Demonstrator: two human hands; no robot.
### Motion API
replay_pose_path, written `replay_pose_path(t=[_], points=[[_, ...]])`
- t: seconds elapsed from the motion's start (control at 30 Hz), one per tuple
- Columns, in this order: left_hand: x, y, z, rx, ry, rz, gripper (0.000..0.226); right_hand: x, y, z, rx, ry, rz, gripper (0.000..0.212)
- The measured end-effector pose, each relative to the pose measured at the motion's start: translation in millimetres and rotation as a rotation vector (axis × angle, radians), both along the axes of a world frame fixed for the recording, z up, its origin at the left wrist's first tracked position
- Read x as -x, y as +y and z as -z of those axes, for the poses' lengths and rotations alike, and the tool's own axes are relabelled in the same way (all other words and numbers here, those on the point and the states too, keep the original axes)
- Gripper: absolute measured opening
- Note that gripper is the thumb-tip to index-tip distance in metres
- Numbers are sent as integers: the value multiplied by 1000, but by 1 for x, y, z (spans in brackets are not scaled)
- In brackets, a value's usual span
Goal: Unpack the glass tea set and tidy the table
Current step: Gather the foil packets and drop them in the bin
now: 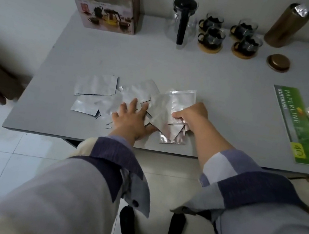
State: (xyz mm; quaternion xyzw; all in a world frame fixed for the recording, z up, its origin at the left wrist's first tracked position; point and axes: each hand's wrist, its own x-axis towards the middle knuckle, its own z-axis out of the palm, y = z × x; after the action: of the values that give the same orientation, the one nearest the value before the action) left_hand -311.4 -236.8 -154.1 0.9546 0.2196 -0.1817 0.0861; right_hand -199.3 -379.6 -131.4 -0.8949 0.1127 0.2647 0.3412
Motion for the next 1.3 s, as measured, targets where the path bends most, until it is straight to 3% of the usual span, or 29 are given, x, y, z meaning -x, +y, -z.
replay_pose_path(t=[0.07,0.23,0.4,0.6,0.7,0.87,1.0,1.3], points=[[0,2,-4,18,16,8,90,2,3,3,-7,24,3,52],[0,14,-20,176,41,25,84,5,9,-5,-125,109,52,63],[4,43,-38,347,-83,-52,69,-11,18,-36,-254,25,100,56],[11,90,-48,337,-68,-142,78,-8,60,-37,-376,27,179,55],[16,115,-37,167,-94,-173,68,-1,80,-24,-436,24,215,61],[19,151,-24,105,26,-271,64,-2,97,-5,-381,-28,176,43],[24,137,-10,60,20,-275,65,14,109,12,-75,-92,56,63],[50,81,5,100,7,-190,75,33,134,10,-221,-109,-30,66]])
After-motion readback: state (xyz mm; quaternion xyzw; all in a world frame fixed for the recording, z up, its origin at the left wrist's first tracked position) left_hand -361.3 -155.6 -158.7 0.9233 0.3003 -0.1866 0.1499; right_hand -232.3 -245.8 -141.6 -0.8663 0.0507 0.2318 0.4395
